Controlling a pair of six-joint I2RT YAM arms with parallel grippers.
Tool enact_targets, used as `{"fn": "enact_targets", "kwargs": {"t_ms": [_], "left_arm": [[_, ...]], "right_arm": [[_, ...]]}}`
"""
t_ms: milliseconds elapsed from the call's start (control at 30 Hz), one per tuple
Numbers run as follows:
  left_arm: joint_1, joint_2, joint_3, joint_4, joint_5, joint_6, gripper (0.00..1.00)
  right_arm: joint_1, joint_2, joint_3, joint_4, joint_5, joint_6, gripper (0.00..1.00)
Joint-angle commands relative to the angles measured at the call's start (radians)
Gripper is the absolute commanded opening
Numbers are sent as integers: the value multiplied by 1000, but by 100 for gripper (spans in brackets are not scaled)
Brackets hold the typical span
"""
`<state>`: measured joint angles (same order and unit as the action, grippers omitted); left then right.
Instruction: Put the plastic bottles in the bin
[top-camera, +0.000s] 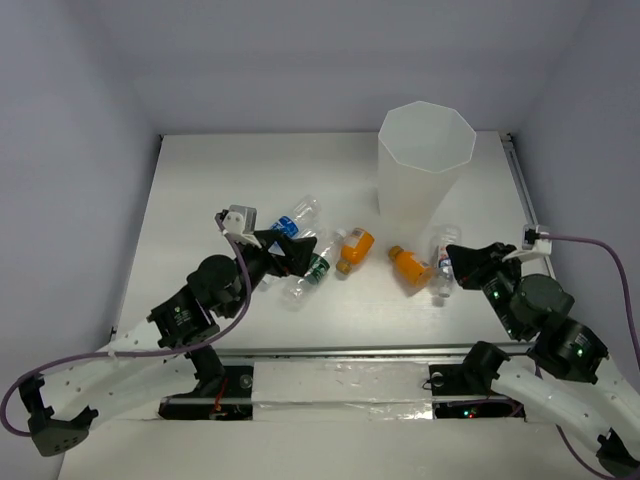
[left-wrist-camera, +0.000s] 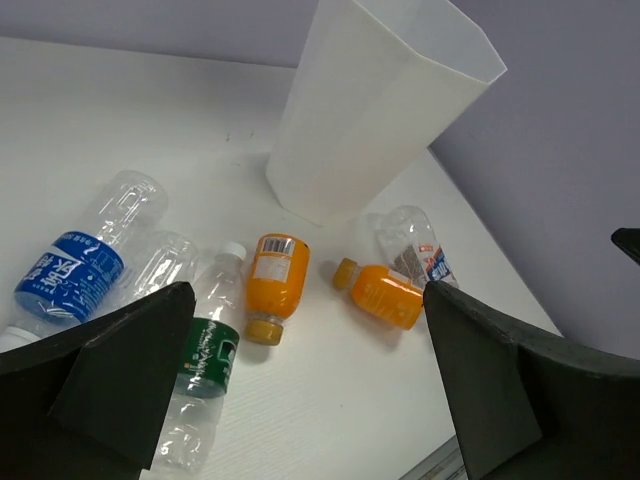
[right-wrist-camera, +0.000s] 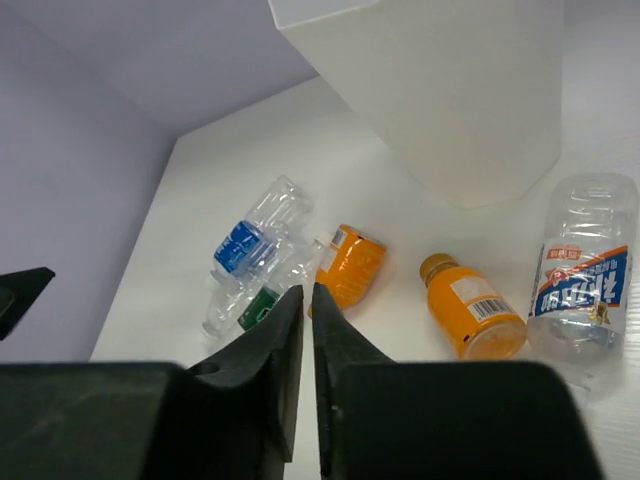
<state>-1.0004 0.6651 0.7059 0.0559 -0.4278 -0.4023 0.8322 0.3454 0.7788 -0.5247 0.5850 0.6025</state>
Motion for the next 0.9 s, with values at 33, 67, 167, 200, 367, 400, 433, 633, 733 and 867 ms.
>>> {"fn": "enact_targets", "kwargs": {"t_ms": [33, 67, 167, 200, 367, 400, 433, 633, 733, 867], "left_arm": [[-3, -64, -42, 59, 23, -15, 99], [-3, -76, -61, 65, 26, -21, 99], [-3, -123, -117, 120, 55, -30, 99], [-3, -133, -132, 137, 61, -27, 99], [-3, -160, -209, 223, 101, -27, 99], [-3, -156, -213, 225, 103, -30, 99], [-3, -153, -218, 226, 104, -30, 99], [-3, -168, -276, 275, 165, -40, 99], [-3, -203, -304, 282, 178, -33, 99], [-3, -252, -344, 301, 173, -15, 99]], "right_arm": [[-4, 50, 13, 9, 6, 26, 8], [-4, 64, 13, 3, 6, 32, 6], [-4, 131, 8, -12, 33, 49, 0], [-4, 147, 5, -15, 38, 51, 0], [-28, 216, -13, -24, 65, 82, 0], [-45, 233, -19, -27, 65, 83, 0], [-68, 244, -18, -31, 59, 80, 0], [-312, 413, -26, -20, -63, 45, 12], [-477, 481, -27, 14, -129, 4, 24], [-611, 599, -7, 14, -206, -29, 77]]}}
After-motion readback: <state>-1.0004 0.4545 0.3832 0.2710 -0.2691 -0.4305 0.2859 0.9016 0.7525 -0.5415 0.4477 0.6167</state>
